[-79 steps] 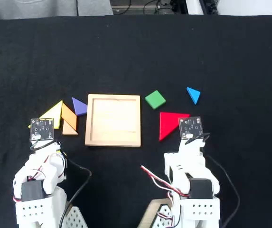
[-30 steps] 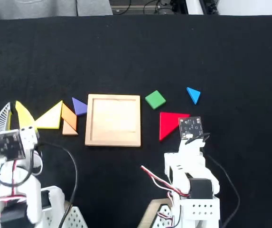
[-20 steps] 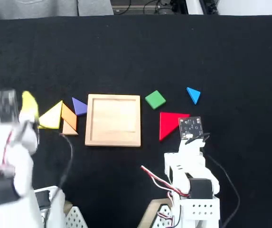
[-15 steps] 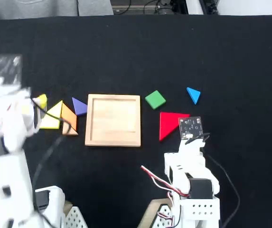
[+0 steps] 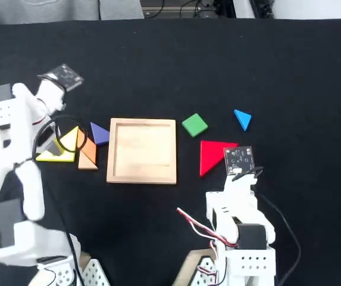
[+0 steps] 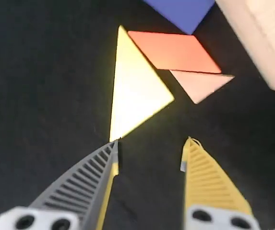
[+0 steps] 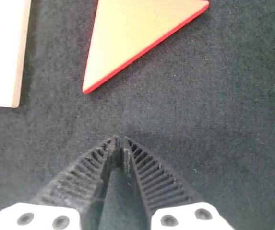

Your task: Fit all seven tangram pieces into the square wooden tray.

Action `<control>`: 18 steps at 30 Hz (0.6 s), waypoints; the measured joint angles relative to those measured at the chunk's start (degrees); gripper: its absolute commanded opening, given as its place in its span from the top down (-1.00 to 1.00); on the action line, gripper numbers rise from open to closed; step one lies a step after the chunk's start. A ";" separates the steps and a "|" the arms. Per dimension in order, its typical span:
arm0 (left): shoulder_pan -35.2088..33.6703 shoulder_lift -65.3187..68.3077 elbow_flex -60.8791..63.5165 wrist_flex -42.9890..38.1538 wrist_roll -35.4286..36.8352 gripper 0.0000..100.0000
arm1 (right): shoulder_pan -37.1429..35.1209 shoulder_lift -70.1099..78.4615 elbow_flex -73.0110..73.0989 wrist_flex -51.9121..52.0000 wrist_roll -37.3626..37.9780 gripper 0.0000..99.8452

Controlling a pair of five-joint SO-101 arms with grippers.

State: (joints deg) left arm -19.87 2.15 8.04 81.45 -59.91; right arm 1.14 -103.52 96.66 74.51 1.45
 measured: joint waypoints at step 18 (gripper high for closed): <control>-0.44 7.56 2.20 -10.37 -5.63 0.56 | 0.00 0.00 0.00 0.00 0.00 0.97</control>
State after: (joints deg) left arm -20.31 9.71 10.24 71.08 -65.54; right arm 1.14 -103.52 96.66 74.51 1.45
